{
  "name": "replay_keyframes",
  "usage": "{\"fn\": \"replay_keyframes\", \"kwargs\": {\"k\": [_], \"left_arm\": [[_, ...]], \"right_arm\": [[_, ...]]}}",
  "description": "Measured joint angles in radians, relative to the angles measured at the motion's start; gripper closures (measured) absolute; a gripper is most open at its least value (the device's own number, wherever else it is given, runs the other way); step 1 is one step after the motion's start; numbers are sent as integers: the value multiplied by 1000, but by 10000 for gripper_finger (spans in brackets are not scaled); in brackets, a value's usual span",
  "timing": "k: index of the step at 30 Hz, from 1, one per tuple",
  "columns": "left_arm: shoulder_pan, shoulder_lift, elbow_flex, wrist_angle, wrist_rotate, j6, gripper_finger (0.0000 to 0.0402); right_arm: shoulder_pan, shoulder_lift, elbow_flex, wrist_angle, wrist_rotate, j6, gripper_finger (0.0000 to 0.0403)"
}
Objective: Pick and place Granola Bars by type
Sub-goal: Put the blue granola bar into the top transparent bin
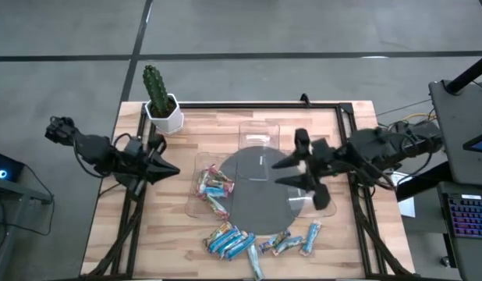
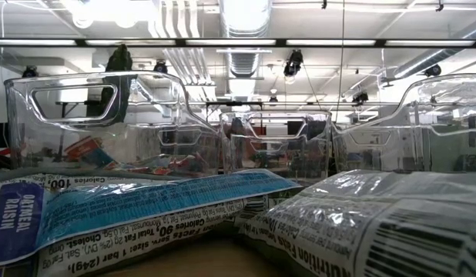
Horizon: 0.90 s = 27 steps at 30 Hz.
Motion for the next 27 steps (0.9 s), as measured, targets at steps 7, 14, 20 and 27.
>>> {"fn": "replay_keyframes", "kwargs": {"k": [7,14,20,27], "left_arm": [[2,192,161,2,-7,1,402],[20,404,360,-10,-16,-9,402],[70,590,567,-101,24,1,382],[138,774,829,-333,95,-27,304]], "right_arm": [[102,-166,-302,252,26,42,255],[236,-337,-516,385,245,42,264],[321,-458,-609,398,345,66,271],[357,-492,-603,385,348,59,271]]}}
